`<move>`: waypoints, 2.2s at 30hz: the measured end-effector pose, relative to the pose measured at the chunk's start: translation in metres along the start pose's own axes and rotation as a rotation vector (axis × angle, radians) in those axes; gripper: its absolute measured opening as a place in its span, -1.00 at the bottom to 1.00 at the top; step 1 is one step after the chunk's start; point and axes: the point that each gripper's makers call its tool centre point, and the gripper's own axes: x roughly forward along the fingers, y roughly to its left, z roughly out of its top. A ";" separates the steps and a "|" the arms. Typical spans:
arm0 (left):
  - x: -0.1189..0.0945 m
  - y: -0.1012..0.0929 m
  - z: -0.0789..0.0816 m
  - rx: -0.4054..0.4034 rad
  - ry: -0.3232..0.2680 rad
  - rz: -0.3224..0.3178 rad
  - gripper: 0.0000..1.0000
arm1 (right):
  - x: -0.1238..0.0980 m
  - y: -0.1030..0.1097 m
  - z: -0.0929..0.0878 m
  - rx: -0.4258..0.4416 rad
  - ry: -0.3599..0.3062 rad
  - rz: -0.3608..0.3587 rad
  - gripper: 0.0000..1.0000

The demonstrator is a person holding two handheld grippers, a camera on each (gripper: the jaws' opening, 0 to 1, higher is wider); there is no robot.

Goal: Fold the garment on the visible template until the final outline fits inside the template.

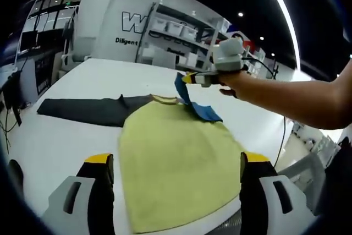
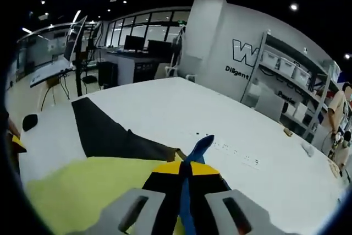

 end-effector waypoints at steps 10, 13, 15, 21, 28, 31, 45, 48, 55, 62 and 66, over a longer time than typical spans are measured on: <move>0.000 -0.001 0.000 -0.003 0.002 -0.008 0.80 | 0.014 0.055 0.003 -0.069 0.011 0.089 -1.00; 0.000 -0.001 -0.001 -0.004 0.005 -0.009 0.79 | 0.019 0.065 -0.002 -0.079 0.025 0.105 -1.00; 0.000 -0.001 -0.001 -0.006 0.005 -0.010 0.79 | 0.023 0.069 -0.006 -0.081 0.036 0.110 -1.00; 0.000 -0.001 -0.003 -0.015 0.011 -0.012 0.78 | 0.039 0.085 -0.027 -0.081 0.080 0.134 -1.00; 0.001 -0.001 -0.005 -0.021 0.021 -0.016 0.76 | 0.047 0.096 -0.036 -0.075 0.100 0.149 -1.00; 0.001 0.000 -0.005 -0.024 0.023 -0.015 0.76 | 0.052 0.104 -0.040 -0.065 0.107 0.164 -1.00; 0.002 0.002 -0.007 -0.032 0.032 -0.011 0.73 | 0.052 0.119 -0.036 -0.002 0.071 0.210 -1.00; 0.002 0.001 -0.008 -0.032 0.034 -0.012 0.72 | 0.052 0.110 -0.040 0.003 0.084 0.192 -1.00; 0.003 0.001 -0.010 -0.032 0.045 -0.015 0.72 | 0.058 0.119 -0.065 -0.013 0.177 0.223 -1.00; 0.003 0.002 -0.010 -0.035 0.045 -0.014 0.72 | 0.055 0.125 -0.073 -0.016 0.181 0.235 -1.00; 0.003 0.001 -0.011 -0.030 0.053 -0.016 0.72 | 0.056 0.125 -0.072 -0.009 0.185 0.238 -1.00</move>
